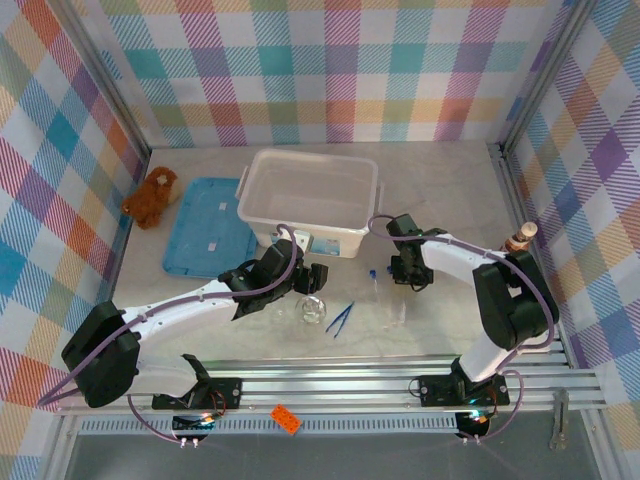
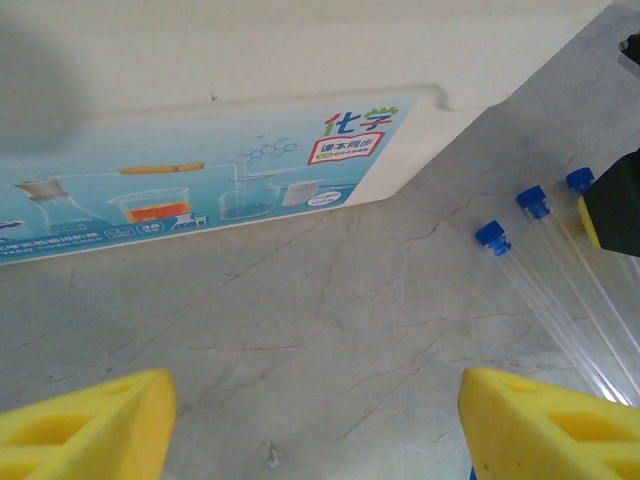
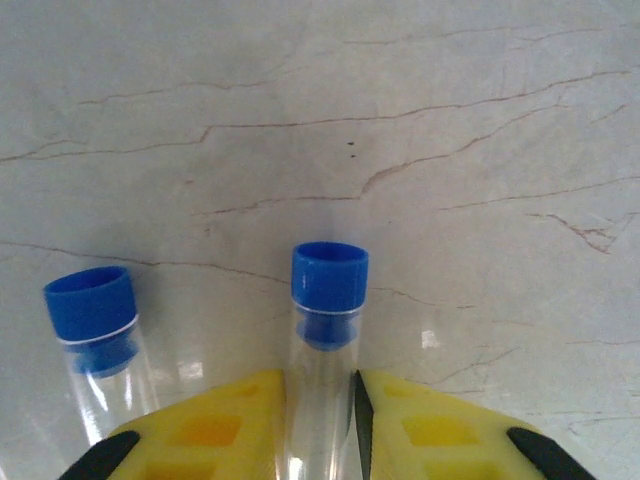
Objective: Organize the chemistry lab equipment
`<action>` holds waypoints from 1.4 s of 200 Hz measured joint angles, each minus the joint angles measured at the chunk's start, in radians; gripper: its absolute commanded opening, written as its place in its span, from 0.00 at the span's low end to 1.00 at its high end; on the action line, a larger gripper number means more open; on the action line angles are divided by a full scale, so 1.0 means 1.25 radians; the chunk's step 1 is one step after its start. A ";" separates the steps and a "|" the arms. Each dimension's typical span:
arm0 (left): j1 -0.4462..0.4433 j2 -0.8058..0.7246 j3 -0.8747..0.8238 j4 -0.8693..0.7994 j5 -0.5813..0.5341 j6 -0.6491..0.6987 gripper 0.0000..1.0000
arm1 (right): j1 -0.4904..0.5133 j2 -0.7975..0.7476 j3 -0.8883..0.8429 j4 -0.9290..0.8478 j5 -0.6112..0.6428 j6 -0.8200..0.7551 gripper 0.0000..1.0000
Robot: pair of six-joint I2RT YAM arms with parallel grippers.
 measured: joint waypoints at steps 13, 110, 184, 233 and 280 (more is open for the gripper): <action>0.000 0.000 0.000 0.000 0.000 0.000 0.74 | -0.005 0.005 0.002 -0.001 -0.001 0.002 0.28; -0.032 0.018 0.022 -0.006 0.006 0.000 0.76 | -0.034 0.012 0.019 -0.010 -0.031 0.012 0.12; -0.118 0.028 0.069 -0.005 0.016 0.000 0.75 | -0.049 -0.160 -0.021 -0.010 -0.005 0.021 0.11; -0.121 0.049 0.083 -0.003 0.057 -0.005 0.75 | -0.050 -0.279 -0.020 -0.028 0.032 0.027 0.09; -0.125 0.067 0.114 0.007 0.106 -0.023 0.75 | -0.051 -0.392 0.024 -0.064 0.058 0.027 0.09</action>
